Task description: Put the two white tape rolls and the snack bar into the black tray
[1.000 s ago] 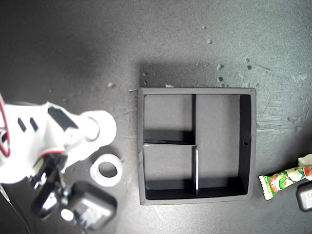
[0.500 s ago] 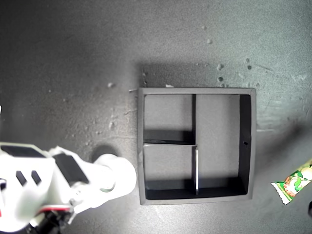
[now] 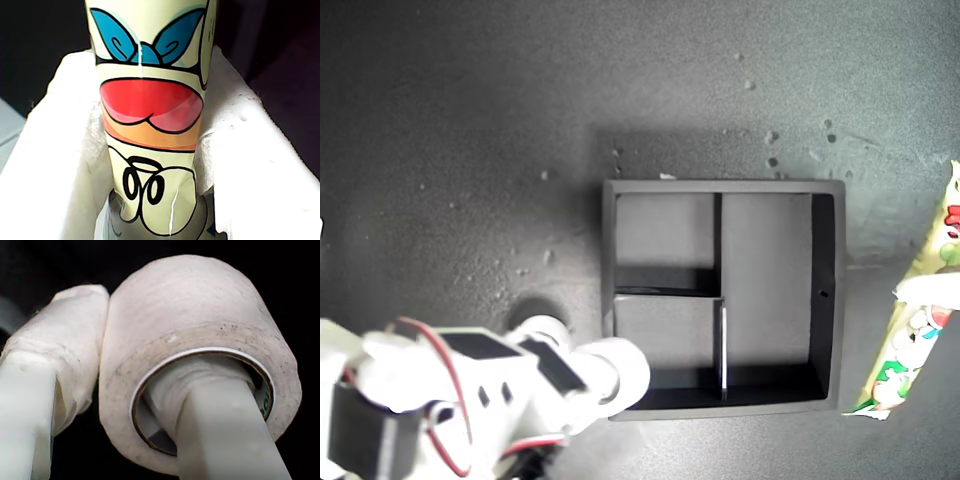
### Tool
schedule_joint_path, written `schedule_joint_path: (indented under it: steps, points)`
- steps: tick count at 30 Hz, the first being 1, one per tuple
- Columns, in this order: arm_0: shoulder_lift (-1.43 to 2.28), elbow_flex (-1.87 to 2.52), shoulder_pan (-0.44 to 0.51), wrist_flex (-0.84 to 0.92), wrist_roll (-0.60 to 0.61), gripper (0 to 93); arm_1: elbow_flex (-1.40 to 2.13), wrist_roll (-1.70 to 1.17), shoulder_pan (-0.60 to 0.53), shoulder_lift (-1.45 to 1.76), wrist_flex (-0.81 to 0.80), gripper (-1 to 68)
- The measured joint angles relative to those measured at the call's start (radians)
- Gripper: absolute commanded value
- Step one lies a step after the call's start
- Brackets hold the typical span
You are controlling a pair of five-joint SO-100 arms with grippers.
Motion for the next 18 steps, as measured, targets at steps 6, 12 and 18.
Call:
schedule_joint_path:
  steps: [6, 12, 18]
  points:
    - [-0.287, -0.327, -0.018, 0.17, 0.006, 0.1, 0.101, 0.011, 0.017, -0.011, -0.179, -0.2]
    - [-0.712, -0.991, -0.015, 0.465, -0.005, 0.0, 0.164, 0.041, 0.023, -0.041, -0.29, -0.2]
    - [-0.787, -1.109, 0.0, 0.486, -0.025, 0.0, 0.167, 0.06, 0.017, -0.17, -0.359, -0.2]
